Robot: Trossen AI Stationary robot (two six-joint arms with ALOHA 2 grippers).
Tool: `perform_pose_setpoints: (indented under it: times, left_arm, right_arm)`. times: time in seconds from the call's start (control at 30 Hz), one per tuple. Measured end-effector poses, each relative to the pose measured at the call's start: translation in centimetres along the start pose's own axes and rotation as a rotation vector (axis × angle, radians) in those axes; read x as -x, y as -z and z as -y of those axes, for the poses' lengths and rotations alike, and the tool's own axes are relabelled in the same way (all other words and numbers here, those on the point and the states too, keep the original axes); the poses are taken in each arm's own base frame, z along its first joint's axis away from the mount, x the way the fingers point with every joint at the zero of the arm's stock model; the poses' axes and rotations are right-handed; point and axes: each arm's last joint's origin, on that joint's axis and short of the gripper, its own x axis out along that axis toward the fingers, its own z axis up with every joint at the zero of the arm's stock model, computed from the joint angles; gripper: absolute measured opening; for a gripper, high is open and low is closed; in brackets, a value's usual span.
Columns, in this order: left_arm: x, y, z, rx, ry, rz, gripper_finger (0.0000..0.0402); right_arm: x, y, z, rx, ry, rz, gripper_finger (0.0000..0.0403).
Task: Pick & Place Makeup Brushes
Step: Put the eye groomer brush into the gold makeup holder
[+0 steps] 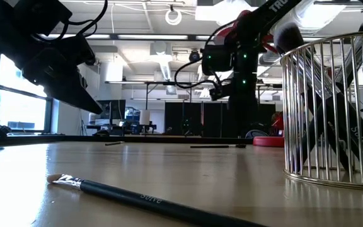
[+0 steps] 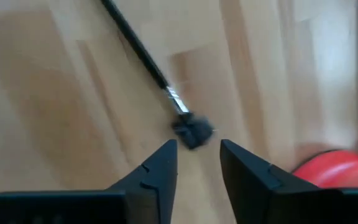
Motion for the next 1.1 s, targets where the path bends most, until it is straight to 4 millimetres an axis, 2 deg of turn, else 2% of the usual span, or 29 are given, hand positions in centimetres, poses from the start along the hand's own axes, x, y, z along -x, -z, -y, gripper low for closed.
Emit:
perform_pose_setpoints:
  times: [0.3, 0.53, 0.73, 0.93, 1.03, 1.1]
  left_arm:
    - [0.0, 0.0, 0.0, 0.000, 0.000, 0.000, 0.0000]
    - [0.0, 0.0, 0.0, 0.000, 0.001, 0.000, 0.0000]
    - [0.0, 0.0, 0.0, 0.000, 0.006, -0.002, 0.0000]
    - [0.0, 0.0, 0.0, 0.000, 0.007, -0.002, 0.0000]
    - [0.0, 0.0, 0.0, 0.000, 0.007, -0.001, 0.0000]
    - [0.0, 0.0, 0.0, 0.000, 0.006, -0.002, 0.0000]
  right_arm:
    - [-0.6, 0.0, 1.6, 0.228, -0.071, 0.021, 0.0129]
    - [-0.9, 0.0, 2.4, 0.233, -0.108, 0.037, 0.0129]
    - [-3.3, -0.1, 2.0, 0.247, -0.130, -0.014, 0.0129]
    - [-4.7, -0.2, 1.7, 0.268, -0.154, -0.042, 0.0128]
    - [-4.9, -0.1, 1.5, 0.285, -0.163, -0.050, 0.0108]
    - [-4.8, -0.2, 1.1, 0.297, -0.161, -0.054, 0.0076]
